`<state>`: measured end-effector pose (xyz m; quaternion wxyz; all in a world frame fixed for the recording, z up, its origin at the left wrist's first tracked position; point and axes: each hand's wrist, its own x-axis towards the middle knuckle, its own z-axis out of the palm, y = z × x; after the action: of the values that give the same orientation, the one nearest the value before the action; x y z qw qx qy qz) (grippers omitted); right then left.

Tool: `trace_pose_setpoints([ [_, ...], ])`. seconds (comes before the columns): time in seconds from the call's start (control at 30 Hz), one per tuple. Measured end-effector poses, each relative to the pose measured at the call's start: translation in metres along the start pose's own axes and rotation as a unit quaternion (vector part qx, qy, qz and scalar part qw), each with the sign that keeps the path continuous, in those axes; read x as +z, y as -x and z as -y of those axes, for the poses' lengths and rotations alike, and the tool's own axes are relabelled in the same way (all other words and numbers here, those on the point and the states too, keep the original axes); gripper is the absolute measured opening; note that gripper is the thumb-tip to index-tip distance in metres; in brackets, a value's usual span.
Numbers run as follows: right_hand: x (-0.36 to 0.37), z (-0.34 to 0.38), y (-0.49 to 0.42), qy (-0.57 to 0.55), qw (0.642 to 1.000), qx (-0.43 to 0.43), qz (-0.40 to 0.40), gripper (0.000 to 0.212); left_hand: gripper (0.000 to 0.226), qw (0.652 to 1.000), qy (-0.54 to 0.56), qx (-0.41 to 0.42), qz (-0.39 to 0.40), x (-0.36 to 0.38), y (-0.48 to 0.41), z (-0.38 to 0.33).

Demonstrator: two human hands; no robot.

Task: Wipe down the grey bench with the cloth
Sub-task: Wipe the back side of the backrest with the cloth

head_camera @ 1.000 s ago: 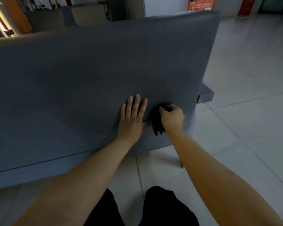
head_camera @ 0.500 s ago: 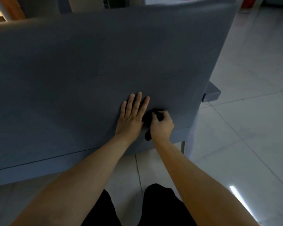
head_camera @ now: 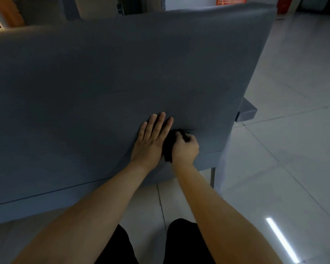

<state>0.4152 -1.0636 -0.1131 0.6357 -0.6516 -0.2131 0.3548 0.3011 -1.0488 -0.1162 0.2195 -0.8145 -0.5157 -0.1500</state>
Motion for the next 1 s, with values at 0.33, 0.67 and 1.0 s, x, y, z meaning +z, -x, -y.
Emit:
trace_pose_setpoints([
  [0.33, 0.019, 0.013, -0.004, -0.092, 0.989, 0.106, -0.049, 0.017, 0.091, 1.0, -0.003, 0.004, 0.003, 0.004, 0.0, 0.001],
  [0.67, -0.019, 0.034, -0.045, -0.188, 0.968, 0.132, -0.099, 0.016, 0.113, 1.0, 0.014, 0.02, -0.001, 0.0, 0.001, 0.008],
  [1.0, 0.036, 0.019, 0.019, -0.055, 0.989, 0.132, -0.03, 0.02, 0.102, 1.0, -0.021, 0.01, -0.018, 0.004, 0.003, 0.009],
])
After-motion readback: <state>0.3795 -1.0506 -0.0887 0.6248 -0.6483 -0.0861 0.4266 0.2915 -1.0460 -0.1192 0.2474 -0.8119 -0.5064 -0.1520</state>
